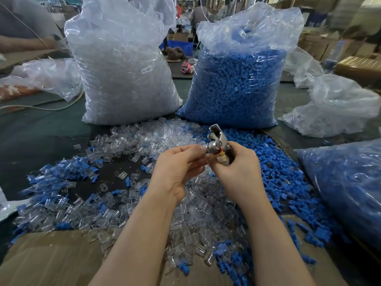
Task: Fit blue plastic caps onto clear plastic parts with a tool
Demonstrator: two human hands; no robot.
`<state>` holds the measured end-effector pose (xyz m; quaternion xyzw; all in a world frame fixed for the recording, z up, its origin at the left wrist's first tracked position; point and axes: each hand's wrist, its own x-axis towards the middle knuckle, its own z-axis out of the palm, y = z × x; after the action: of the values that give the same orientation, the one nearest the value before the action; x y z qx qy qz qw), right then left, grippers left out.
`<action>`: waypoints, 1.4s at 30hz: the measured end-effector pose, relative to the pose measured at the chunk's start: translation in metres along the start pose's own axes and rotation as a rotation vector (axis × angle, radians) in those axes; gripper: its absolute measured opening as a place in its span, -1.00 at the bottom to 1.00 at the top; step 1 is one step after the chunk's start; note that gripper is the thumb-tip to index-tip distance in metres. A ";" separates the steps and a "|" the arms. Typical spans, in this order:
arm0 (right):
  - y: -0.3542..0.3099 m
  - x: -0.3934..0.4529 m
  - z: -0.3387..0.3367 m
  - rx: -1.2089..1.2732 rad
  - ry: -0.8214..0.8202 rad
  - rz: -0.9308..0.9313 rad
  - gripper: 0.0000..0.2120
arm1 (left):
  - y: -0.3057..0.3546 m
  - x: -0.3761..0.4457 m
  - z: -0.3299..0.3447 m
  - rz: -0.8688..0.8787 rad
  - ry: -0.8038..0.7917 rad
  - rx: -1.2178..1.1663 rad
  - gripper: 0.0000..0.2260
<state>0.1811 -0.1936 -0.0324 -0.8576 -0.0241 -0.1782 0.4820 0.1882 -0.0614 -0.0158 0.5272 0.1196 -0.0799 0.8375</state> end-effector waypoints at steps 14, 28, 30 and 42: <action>-0.001 0.002 -0.001 0.155 0.092 0.054 -0.87 | 0.003 -0.002 -0.003 0.090 0.048 0.111 -0.91; -0.005 -0.002 -0.001 0.124 0.220 0.004 -0.81 | 0.000 -0.007 0.007 0.294 0.069 0.254 -0.93; -0.006 -0.002 -0.001 0.139 0.220 0.017 -0.81 | -0.002 -0.007 0.008 0.352 0.087 0.326 -0.92; -0.004 0.000 -0.005 0.190 0.096 0.086 -0.89 | -0.003 -0.008 0.007 0.545 0.135 0.575 -0.86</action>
<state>0.1784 -0.1959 -0.0267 -0.7988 0.0190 -0.1950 0.5687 0.1801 -0.0694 -0.0133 0.7565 0.0029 0.1496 0.6366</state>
